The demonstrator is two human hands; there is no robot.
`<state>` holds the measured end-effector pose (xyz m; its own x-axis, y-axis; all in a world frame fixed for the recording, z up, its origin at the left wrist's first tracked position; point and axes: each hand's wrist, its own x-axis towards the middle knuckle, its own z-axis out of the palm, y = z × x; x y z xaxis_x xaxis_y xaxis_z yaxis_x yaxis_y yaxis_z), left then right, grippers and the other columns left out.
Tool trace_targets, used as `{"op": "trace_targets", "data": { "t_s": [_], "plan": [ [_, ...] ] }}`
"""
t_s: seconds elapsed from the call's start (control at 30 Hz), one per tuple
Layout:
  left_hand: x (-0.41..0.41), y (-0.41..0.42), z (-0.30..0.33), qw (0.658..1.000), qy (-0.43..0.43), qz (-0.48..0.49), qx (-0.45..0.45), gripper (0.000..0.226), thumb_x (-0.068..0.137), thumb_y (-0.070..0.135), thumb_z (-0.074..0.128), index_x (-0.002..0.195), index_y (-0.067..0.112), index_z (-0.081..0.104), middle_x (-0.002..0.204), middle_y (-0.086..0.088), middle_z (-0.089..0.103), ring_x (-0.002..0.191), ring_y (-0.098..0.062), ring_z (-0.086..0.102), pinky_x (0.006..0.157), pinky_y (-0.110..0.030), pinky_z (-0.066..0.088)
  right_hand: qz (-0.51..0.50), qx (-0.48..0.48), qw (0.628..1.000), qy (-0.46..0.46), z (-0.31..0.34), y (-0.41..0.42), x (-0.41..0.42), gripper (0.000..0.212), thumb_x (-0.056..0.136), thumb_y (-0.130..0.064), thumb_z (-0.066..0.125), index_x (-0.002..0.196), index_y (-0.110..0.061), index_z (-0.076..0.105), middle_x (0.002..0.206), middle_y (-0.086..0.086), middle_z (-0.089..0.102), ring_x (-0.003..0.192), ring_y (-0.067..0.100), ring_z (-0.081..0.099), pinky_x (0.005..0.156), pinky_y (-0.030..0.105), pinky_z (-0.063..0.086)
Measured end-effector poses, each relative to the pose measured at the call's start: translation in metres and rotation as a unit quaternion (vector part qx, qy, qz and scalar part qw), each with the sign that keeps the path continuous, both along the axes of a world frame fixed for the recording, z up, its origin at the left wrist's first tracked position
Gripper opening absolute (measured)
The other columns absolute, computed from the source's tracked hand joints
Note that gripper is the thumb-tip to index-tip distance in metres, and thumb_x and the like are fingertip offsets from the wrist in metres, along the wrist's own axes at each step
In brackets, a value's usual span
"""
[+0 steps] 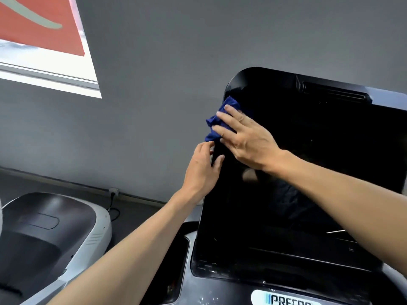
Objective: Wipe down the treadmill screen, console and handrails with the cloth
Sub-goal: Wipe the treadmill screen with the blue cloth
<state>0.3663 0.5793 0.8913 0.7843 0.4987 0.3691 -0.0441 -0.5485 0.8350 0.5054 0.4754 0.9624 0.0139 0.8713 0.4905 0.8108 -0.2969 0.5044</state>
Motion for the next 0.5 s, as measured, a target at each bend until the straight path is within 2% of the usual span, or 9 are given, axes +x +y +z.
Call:
{"op": "trace_targets", "data": {
  "t_s": [0.1, 0.2, 0.33, 0.4, 0.5],
  "plan": [
    [0.007, -0.002, -0.001, 0.999, 0.027, 0.020, 0.011, 0.054, 0.091, 0.032, 0.073, 0.136, 0.017, 0.049, 0.132, 0.002, 0.058, 0.121, -0.017, 0.057, 0.098, -0.043, 0.051, 0.004, -0.031, 0.999, -0.027, 0.021, -0.003, 0.009, 0.042, 0.106, -0.041, 0.040, 0.136, -0.021, 0.060, 0.151, 0.010, 0.048, 0.146, 0.029, 0.035, 0.120, 0.045, 0.028],
    [0.012, -0.005, 0.003, 0.998, 0.042, 0.039, 0.022, 0.062, 0.082, 0.040, 0.080, 0.131, 0.021, 0.048, 0.125, 0.005, 0.060, 0.117, -0.018, 0.058, 0.095, -0.041, 0.051, -0.056, 0.013, 0.998, -0.026, 0.049, 0.012, 0.027, 0.045, 0.103, -0.046, 0.039, 0.140, -0.026, 0.057, 0.154, 0.005, 0.044, 0.147, 0.026, 0.034, 0.122, 0.043, 0.021],
    [0.014, -0.006, 0.010, 0.996, 0.050, 0.050, 0.061, 0.060, 0.088, 0.039, 0.075, 0.136, 0.019, 0.045, 0.125, 0.000, 0.060, 0.117, -0.020, 0.058, 0.097, -0.040, 0.050, -0.133, 0.114, 0.984, 0.041, 0.052, 0.023, 0.025, 0.049, 0.101, -0.046, 0.037, 0.145, -0.029, 0.051, 0.159, 0.007, 0.036, 0.149, 0.027, 0.027, 0.125, 0.041, 0.014],
    [0.014, -0.005, 0.010, 0.995, 0.049, 0.053, 0.074, 0.059, 0.089, 0.038, 0.075, 0.136, 0.017, 0.046, 0.126, -0.002, 0.060, 0.116, -0.021, 0.058, 0.096, -0.040, 0.050, -0.103, 0.140, 0.984, 0.027, 0.031, 0.018, 0.013, 0.044, 0.103, -0.038, 0.041, 0.141, -0.024, 0.056, 0.157, 0.012, 0.039, 0.148, 0.032, 0.028, 0.123, 0.044, 0.020],
    [0.015, -0.002, 0.011, 0.994, 0.053, 0.047, 0.082, 0.058, 0.088, 0.038, 0.076, 0.134, 0.017, 0.047, 0.125, -0.003, 0.060, 0.114, -0.022, 0.059, 0.095, -0.041, 0.051, -0.037, 0.101, 0.994, -0.019, 0.010, 0.007, 0.009, 0.038, 0.105, -0.033, 0.043, 0.134, -0.019, 0.063, 0.153, 0.015, 0.044, 0.147, 0.033, 0.032, 0.118, 0.047, 0.029]
  ]
}}
